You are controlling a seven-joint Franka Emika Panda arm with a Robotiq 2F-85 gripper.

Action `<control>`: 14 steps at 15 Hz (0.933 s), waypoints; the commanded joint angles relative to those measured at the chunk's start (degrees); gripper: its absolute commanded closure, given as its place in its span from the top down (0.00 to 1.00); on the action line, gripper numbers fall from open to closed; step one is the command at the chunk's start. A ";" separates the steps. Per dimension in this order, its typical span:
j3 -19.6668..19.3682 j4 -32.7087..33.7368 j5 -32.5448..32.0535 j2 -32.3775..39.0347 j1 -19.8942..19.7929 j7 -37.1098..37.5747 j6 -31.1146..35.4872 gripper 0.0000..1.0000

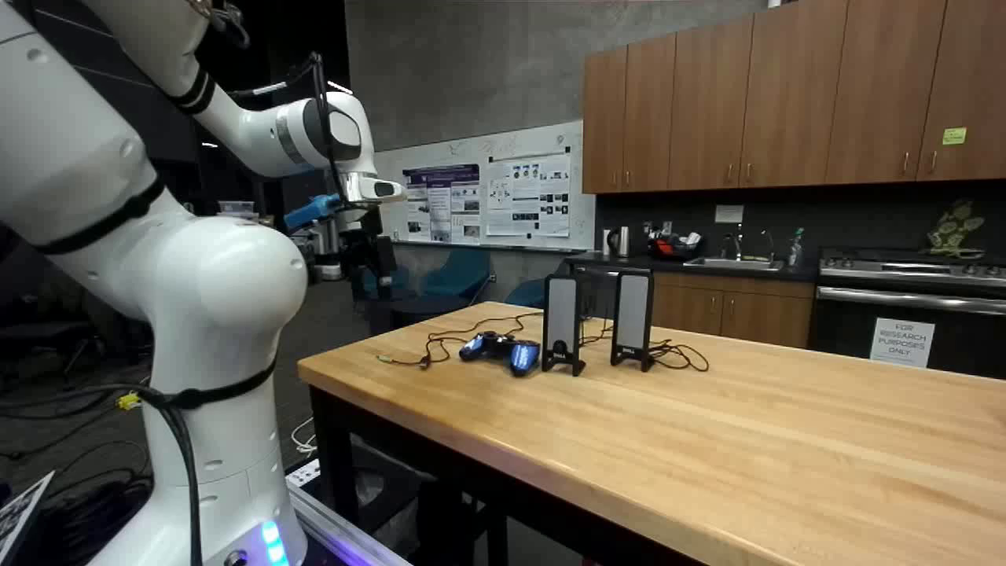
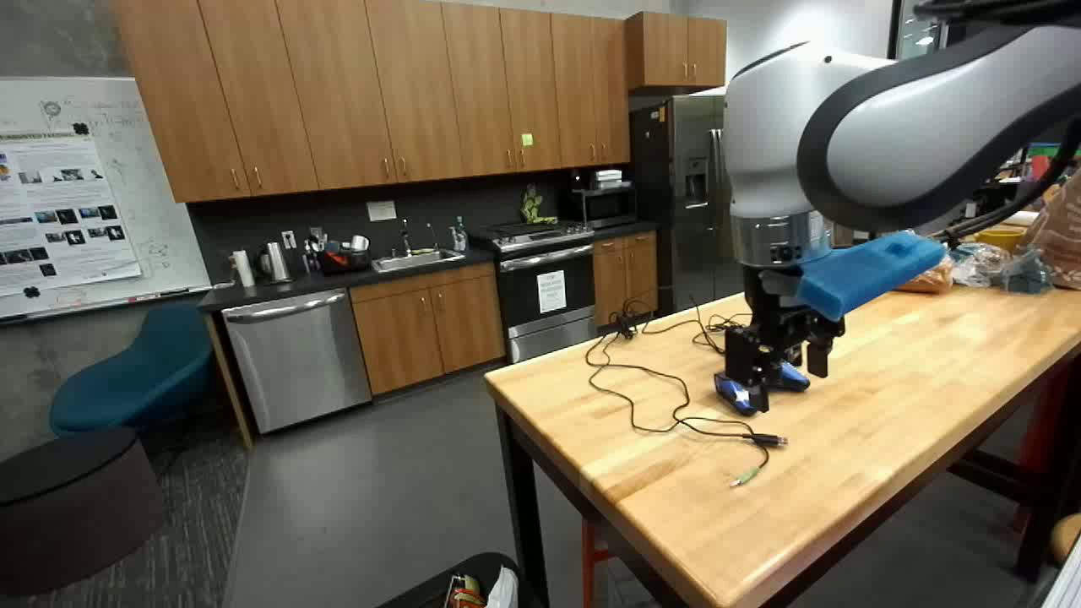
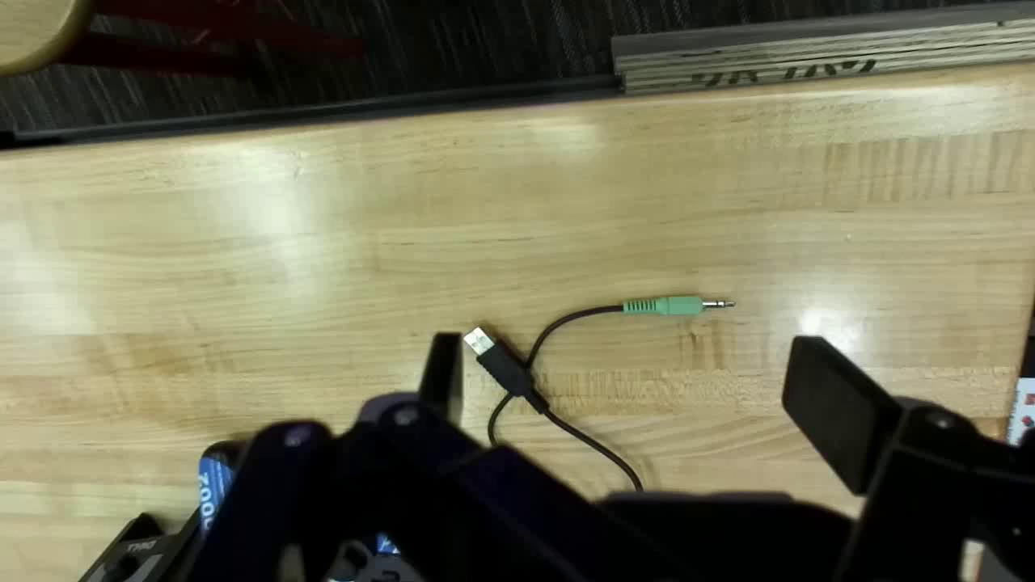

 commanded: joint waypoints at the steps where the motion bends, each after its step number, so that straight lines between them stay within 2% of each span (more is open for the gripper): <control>1: -0.81 0.05 -0.59 0.17 0.80 0.46 -0.07 1.00; 8: -0.81 0.05 -0.59 0.18 0.80 0.46 -0.07 1.00; 14: -2.93 1.98 0.55 4.61 -3.50 6.14 4.55 1.00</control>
